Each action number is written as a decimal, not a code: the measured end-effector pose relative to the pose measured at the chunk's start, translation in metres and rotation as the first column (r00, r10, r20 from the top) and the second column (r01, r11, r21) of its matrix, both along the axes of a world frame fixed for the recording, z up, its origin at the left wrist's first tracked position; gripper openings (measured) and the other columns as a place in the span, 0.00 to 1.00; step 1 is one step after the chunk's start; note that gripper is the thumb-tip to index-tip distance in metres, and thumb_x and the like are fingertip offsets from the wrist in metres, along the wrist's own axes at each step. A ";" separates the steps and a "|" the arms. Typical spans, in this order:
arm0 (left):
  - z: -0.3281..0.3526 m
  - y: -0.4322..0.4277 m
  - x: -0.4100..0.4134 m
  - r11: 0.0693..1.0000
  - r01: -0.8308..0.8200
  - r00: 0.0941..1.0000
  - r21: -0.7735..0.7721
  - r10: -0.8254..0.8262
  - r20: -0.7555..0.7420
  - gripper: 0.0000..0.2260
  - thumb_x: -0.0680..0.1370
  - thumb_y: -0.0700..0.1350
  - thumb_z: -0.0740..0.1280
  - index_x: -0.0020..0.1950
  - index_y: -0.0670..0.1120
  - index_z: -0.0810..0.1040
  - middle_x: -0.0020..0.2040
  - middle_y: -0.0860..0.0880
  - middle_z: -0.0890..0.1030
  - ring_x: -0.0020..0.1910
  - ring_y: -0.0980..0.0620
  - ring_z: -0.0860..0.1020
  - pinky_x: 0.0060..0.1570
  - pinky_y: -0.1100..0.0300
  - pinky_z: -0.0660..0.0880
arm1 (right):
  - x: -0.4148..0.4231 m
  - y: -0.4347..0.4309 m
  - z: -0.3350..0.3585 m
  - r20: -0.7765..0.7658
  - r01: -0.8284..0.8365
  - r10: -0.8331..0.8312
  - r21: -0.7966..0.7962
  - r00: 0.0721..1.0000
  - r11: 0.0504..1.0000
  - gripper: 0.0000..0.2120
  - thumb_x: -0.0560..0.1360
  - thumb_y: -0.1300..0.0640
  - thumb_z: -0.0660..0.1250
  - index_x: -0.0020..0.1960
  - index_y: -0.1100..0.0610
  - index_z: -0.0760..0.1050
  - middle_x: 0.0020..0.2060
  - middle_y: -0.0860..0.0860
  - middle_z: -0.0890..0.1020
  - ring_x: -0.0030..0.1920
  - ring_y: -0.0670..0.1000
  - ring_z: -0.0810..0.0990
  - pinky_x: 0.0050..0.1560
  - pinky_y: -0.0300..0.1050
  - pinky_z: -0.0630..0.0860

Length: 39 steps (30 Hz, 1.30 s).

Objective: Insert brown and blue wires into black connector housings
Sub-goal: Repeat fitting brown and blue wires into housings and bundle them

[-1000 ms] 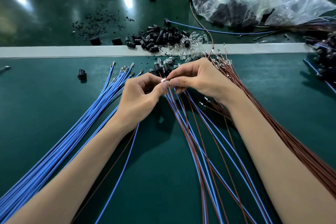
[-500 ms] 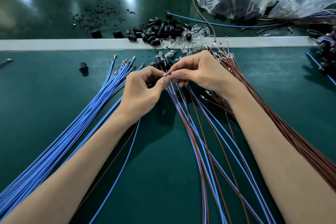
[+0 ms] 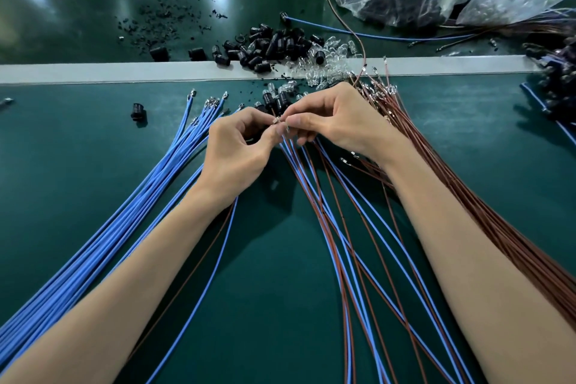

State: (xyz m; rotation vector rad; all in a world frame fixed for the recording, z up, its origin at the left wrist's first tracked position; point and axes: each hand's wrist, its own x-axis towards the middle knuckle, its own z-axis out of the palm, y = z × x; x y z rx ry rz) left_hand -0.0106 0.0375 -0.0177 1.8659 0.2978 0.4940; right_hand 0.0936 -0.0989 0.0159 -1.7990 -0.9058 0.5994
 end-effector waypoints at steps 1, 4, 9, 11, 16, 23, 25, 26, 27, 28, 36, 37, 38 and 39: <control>0.000 0.000 0.000 1.000 -0.009 1.000 -0.025 0.009 -0.003 0.07 0.75 0.42 0.72 0.38 0.50 0.79 0.33 0.47 0.80 0.29 0.58 0.73 0.32 0.63 0.70 | 0.000 0.001 0.000 -0.015 0.003 -0.003 0.019 1.000 1.000 0.07 0.74 0.66 0.68 0.52 0.64 0.80 0.40 0.62 0.84 0.37 0.48 0.81 0.46 0.48 0.80; 0.001 -0.001 0.000 0.995 -0.011 1.000 -0.101 0.011 0.003 0.05 0.75 0.42 0.72 0.39 0.48 0.79 0.32 0.48 0.80 0.26 0.59 0.72 0.30 0.65 0.69 | 0.000 0.002 -0.001 -0.003 0.015 -0.015 0.062 1.000 0.998 0.11 0.73 0.67 0.69 0.55 0.62 0.79 0.44 0.58 0.82 0.43 0.45 0.80 0.50 0.39 0.79; 0.003 -0.001 0.000 0.983 -0.007 1.000 -0.185 0.008 0.004 0.04 0.75 0.41 0.71 0.40 0.46 0.80 0.31 0.55 0.80 0.26 0.61 0.72 0.30 0.69 0.69 | -0.002 0.005 -0.003 0.036 0.081 -0.085 0.102 0.996 0.991 0.12 0.72 0.70 0.69 0.56 0.66 0.79 0.42 0.55 0.80 0.41 0.40 0.80 0.47 0.32 0.75; 0.005 0.000 0.000 0.980 -0.014 1.000 -0.197 0.014 -0.001 0.04 0.75 0.41 0.71 0.40 0.46 0.80 0.32 0.53 0.80 0.27 0.60 0.73 0.31 0.68 0.70 | -0.003 0.007 -0.004 0.078 0.099 -0.108 0.106 0.991 0.989 0.12 0.71 0.68 0.71 0.55 0.65 0.80 0.40 0.50 0.81 0.40 0.36 0.79 0.45 0.30 0.73; 0.006 -0.002 -0.001 0.981 -0.017 1.000 -0.193 0.018 0.004 0.04 0.75 0.40 0.71 0.41 0.45 0.80 0.32 0.52 0.80 0.27 0.60 0.73 0.31 0.68 0.70 | 0.000 0.005 -0.006 0.049 0.122 -0.130 0.150 0.990 0.981 0.12 0.67 0.65 0.75 0.50 0.60 0.81 0.43 0.56 0.84 0.44 0.50 0.83 0.52 0.43 0.79; 0.007 0.000 -0.001 0.975 0.027 0.999 -0.221 -0.016 0.050 0.04 0.78 0.40 0.67 0.44 0.47 0.79 0.34 0.54 0.82 0.29 0.59 0.76 0.30 0.69 0.70 | 0.005 0.004 -0.007 0.052 0.129 -0.140 0.172 0.989 0.977 0.08 0.69 0.66 0.74 0.47 0.59 0.82 0.40 0.54 0.84 0.42 0.46 0.82 0.53 0.42 0.79; 0.007 -0.001 -0.001 0.965 0.018 0.998 -0.261 -0.003 0.061 0.03 0.78 0.39 0.67 0.46 0.46 0.78 0.35 0.53 0.83 0.32 0.59 0.79 0.32 0.69 0.72 | 0.005 0.003 -0.006 0.073 0.126 -0.139 0.162 0.988 0.979 0.07 0.70 0.65 0.73 0.47 0.60 0.82 0.41 0.56 0.84 0.43 0.47 0.82 0.54 0.44 0.79; 0.007 -0.001 -0.001 0.956 0.014 0.998 -0.293 0.005 0.065 0.03 0.78 0.38 0.67 0.47 0.46 0.78 0.35 0.53 0.83 0.33 0.58 0.80 0.33 0.68 0.73 | 0.004 0.003 -0.005 0.083 0.118 -0.133 0.162 0.988 0.980 0.07 0.70 0.65 0.73 0.48 0.60 0.82 0.42 0.57 0.84 0.43 0.48 0.82 0.54 0.45 0.79; 0.008 -0.001 -0.001 0.948 0.012 0.998 -0.318 0.010 0.069 0.03 0.78 0.37 0.67 0.46 0.45 0.77 0.34 0.52 0.83 0.34 0.57 0.81 0.34 0.67 0.74 | 0.003 0.004 -0.005 0.094 0.107 -0.124 0.165 0.988 0.981 0.07 0.70 0.66 0.73 0.48 0.61 0.81 0.43 0.58 0.84 0.44 0.49 0.82 0.55 0.45 0.79; 0.008 -0.001 -0.001 0.942 0.014 0.997 -0.334 0.011 0.071 0.04 0.78 0.37 0.67 0.45 0.44 0.77 0.34 0.52 0.83 0.34 0.55 0.81 0.36 0.67 0.75 | 0.002 0.005 -0.004 0.107 0.096 -0.115 0.170 0.988 0.981 0.08 0.70 0.66 0.73 0.49 0.61 0.81 0.44 0.59 0.83 0.45 0.51 0.81 0.54 0.45 0.78; 0.010 -0.001 -0.002 0.927 0.054 0.998 -0.370 -0.039 0.047 0.05 0.78 0.37 0.65 0.44 0.42 0.78 0.34 0.52 0.83 0.34 0.55 0.82 0.38 0.65 0.77 | 0.003 0.003 -0.002 0.093 0.061 -0.080 0.192 0.992 0.980 0.11 0.67 0.67 0.75 0.49 0.60 0.80 0.40 0.55 0.82 0.42 0.47 0.82 0.50 0.40 0.78; 0.010 -0.002 -0.002 0.927 0.055 0.998 -0.372 -0.043 0.041 0.05 0.78 0.37 0.65 0.44 0.42 0.78 0.34 0.52 0.83 0.34 0.56 0.81 0.38 0.65 0.77 | 0.003 0.004 -0.002 0.076 0.068 -0.085 0.200 0.994 0.977 0.12 0.67 0.68 0.75 0.48 0.60 0.80 0.40 0.55 0.83 0.41 0.47 0.82 0.50 0.40 0.79; 0.010 -0.002 -0.001 0.926 0.056 0.998 -0.374 -0.045 0.037 0.05 0.79 0.37 0.64 0.44 0.42 0.78 0.34 0.52 0.83 0.33 0.56 0.81 0.37 0.65 0.77 | 0.002 0.005 -0.003 0.067 0.074 -0.090 0.209 0.994 0.975 0.12 0.66 0.68 0.75 0.48 0.60 0.80 0.40 0.56 0.83 0.41 0.48 0.83 0.50 0.40 0.79; 0.010 -0.001 -0.001 0.925 0.057 0.998 -0.377 -0.047 0.034 0.06 0.79 0.37 0.64 0.44 0.41 0.78 0.33 0.52 0.83 0.33 0.56 0.81 0.37 0.65 0.77 | 0.001 0.006 -0.003 0.065 0.078 -0.094 0.216 0.993 0.973 0.12 0.66 0.69 0.75 0.48 0.61 0.80 0.41 0.56 0.84 0.41 0.49 0.83 0.50 0.41 0.79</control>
